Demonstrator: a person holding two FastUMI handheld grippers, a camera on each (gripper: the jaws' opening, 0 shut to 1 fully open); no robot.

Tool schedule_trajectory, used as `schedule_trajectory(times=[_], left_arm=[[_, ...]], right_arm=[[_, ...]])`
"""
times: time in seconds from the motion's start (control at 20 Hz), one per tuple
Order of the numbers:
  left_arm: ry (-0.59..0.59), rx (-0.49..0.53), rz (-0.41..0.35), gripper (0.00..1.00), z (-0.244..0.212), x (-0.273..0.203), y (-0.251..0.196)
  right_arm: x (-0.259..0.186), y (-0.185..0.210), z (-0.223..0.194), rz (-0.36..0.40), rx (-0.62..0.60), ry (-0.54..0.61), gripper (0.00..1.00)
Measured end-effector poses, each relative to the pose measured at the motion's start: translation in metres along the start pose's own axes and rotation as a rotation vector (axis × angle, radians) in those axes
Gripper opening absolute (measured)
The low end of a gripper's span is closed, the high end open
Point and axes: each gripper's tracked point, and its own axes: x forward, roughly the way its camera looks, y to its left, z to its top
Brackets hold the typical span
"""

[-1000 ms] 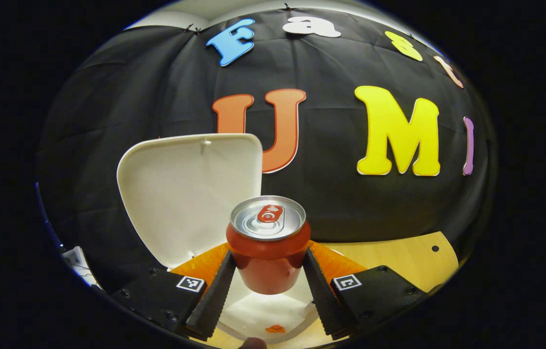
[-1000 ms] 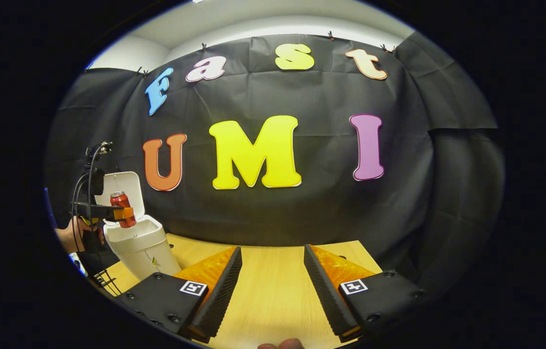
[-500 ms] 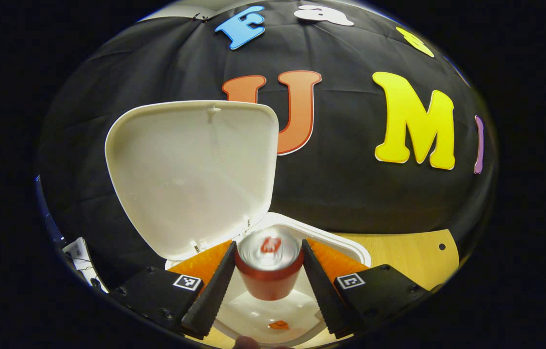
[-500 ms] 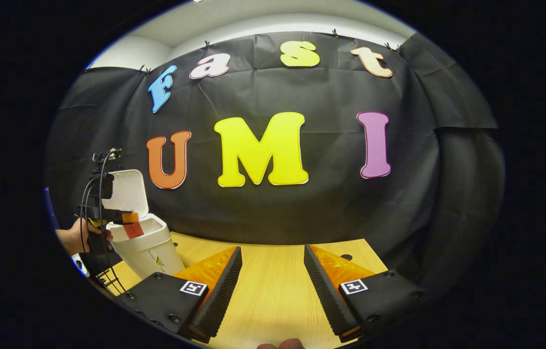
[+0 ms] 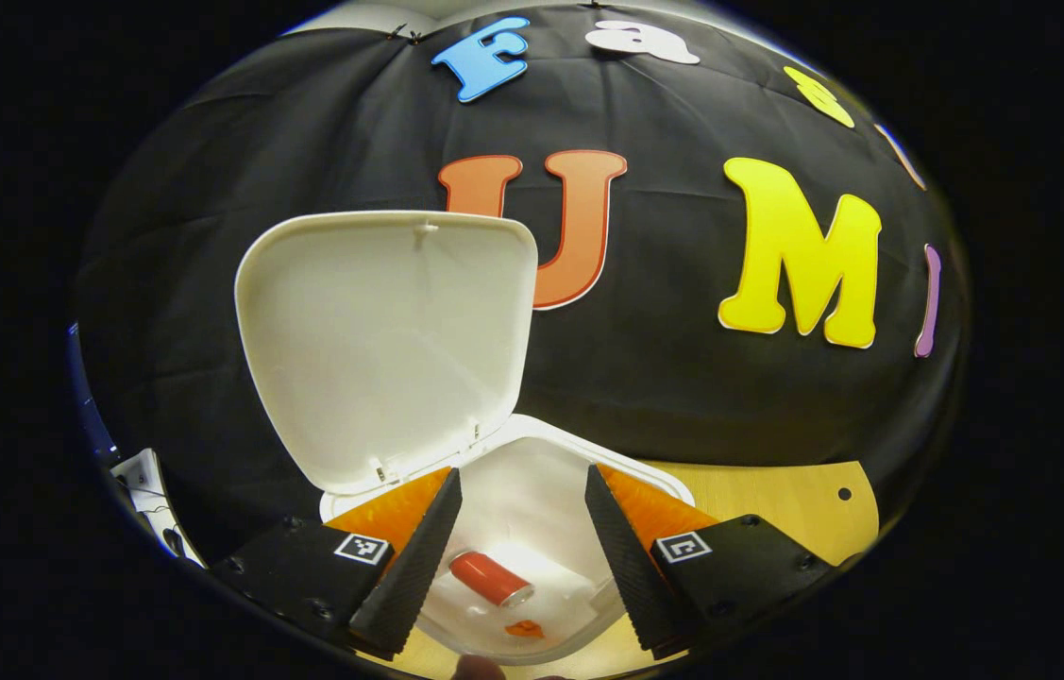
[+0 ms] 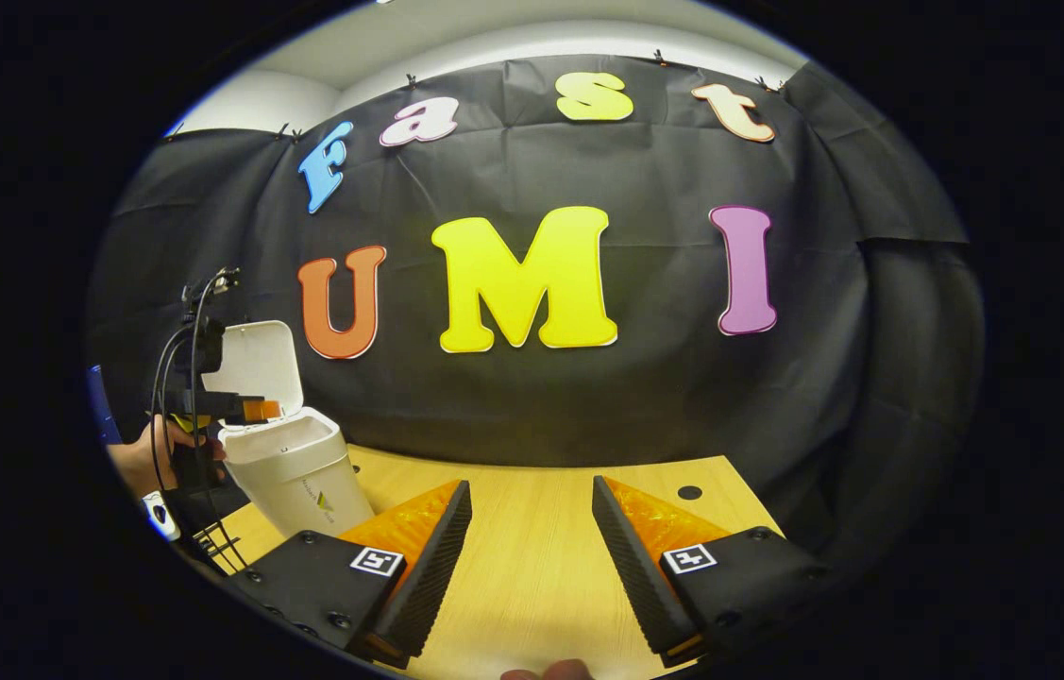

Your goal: Press the lid of the desktop garbage bin to open it, pick up the crumpled paper on the desktop and throw it into the bin, then pick up the pop can on the desktop and drop it into the bin, and finally close the garbage bin lid.

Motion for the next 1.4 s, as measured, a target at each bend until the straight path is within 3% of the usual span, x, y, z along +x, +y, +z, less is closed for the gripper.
schedule_trajectory(times=[0.2, 0.45, 0.8, 1.0, 1.25, 1.4], left_arm=[[-0.052, -0.011, 0.037, 0.87, 0.021, -0.015, -0.006], [-0.191, -0.055, 0.096, 0.88, 0.098, -0.019, -0.009], [-0.298, -0.095, 0.239, 0.9, 0.173, -0.008, 0.018], [-0.271, -0.092, 0.34, 0.91, 0.183, 0.008, 0.051], [-0.232, -0.136, 0.406, 0.91, 0.188, 0.028, 0.074], [-0.154, -0.172, 0.407, 0.91, 0.17, 0.043, 0.076]], right_arm=[[0.0, -0.001, -0.001, 0.008, 0.013, 0.001, 0.84], [0.001, -0.011, 0.002, 0.003, 0.038, -0.009, 0.84], [0.004, -0.031, 0.015, -0.016, 0.045, -0.026, 0.84], [0.01, -0.031, 0.022, -0.012, 0.041, -0.033, 0.84], [0.014, -0.023, 0.027, 0.009, 0.031, -0.033, 0.83], [0.015, -0.024, 0.029, 0.01, 0.028, -0.035, 0.84]])
